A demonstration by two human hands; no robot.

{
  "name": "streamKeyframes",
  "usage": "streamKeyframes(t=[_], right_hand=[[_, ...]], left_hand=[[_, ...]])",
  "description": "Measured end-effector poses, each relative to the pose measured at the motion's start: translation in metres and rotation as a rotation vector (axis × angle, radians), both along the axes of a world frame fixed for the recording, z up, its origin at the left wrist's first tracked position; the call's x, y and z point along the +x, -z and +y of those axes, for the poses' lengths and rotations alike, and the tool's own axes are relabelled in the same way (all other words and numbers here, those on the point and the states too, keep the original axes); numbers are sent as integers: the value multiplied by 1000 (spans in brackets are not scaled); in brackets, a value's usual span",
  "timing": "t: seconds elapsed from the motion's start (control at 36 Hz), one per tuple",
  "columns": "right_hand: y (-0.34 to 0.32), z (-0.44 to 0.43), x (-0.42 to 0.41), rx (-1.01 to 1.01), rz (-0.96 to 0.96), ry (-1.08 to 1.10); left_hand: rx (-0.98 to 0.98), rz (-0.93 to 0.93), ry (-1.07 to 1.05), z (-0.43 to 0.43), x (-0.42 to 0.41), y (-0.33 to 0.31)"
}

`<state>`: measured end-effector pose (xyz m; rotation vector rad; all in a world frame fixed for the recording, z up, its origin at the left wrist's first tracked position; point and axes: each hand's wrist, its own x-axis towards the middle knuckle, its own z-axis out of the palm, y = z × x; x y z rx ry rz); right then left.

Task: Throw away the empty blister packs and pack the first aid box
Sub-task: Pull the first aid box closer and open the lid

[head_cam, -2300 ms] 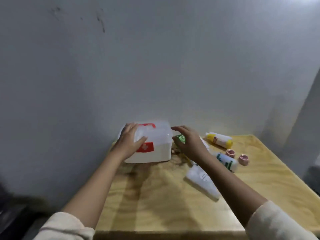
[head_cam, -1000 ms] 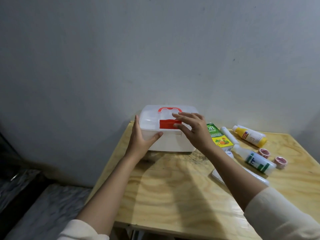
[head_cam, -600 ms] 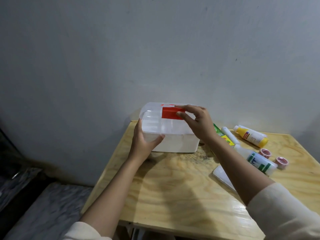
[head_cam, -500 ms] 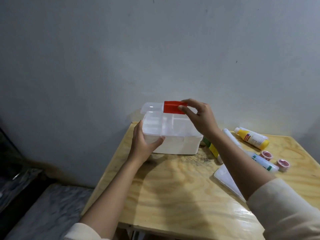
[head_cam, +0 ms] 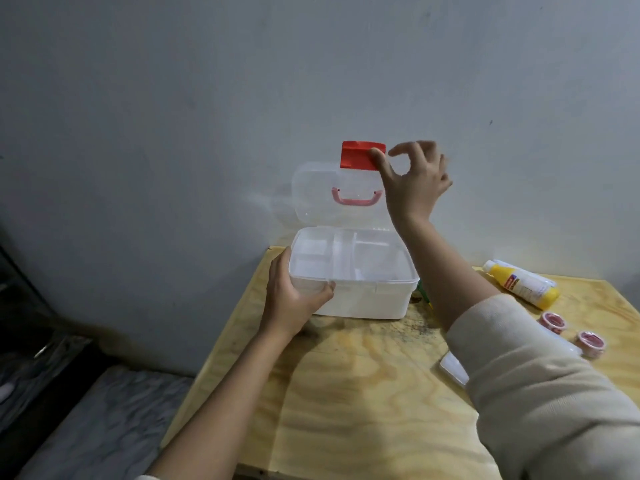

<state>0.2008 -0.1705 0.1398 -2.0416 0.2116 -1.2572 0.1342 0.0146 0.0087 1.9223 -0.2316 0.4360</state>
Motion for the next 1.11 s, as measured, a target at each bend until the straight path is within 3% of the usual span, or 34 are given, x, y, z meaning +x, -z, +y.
streamKeyframes(t=[0.31,0.53,0.61,0.89,1.11], right_hand=[[19,-24,22,206,-50,-342],[39,-45,13,629,-38,-412],[48,-52,9,674,-17,-364],[48,-55,8,594,107,-270],[63,-76,-48,335,338,-201]], left_hand=[[-53,47,17,1,-7,3],[-64,44,67,3,-12,2],[-83,76,82,4,-12,-5],[-20,147,56,2,-10,-6],[104,186,41,-1,-11,-23]])
